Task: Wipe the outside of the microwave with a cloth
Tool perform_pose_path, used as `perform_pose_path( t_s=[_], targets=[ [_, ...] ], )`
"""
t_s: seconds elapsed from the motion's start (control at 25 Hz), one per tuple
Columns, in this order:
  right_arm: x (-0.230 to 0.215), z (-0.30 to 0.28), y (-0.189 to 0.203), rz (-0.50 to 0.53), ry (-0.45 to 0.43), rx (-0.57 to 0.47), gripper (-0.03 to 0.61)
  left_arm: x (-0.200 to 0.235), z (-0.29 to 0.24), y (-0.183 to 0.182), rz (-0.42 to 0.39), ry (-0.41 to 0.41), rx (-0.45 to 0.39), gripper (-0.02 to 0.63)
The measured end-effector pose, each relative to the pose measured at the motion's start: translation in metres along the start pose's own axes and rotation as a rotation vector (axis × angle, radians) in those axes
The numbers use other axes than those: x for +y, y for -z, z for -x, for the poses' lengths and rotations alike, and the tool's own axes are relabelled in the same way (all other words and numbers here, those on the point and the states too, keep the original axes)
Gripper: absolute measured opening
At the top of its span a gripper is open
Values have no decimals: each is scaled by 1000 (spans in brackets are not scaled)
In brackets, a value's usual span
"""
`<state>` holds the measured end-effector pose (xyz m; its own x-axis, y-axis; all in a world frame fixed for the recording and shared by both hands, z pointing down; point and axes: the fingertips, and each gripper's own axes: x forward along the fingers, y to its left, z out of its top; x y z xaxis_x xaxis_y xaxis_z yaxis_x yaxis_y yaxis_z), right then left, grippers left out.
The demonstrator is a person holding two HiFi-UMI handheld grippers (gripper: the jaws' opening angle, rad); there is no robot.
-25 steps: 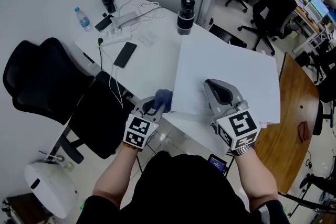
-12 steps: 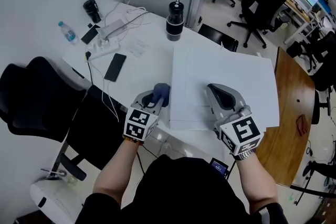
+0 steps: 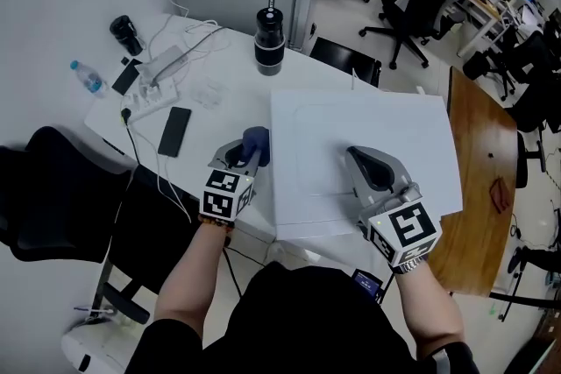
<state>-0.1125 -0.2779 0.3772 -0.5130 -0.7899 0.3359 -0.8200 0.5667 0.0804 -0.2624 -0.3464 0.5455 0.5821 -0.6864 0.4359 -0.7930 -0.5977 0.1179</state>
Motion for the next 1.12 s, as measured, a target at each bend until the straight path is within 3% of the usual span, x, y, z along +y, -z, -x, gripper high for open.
perform_pose_path(
  t_s=[0.68, 1.12],
  targets=[
    [-27, 0, 13, -54, 69, 7, 2, 38, -41, -12, -4, -50, 52, 66],
    [-34, 33, 15, -73, 103, -17, 2, 38, -9, -38, 1, -113, 1, 66]
  ],
)
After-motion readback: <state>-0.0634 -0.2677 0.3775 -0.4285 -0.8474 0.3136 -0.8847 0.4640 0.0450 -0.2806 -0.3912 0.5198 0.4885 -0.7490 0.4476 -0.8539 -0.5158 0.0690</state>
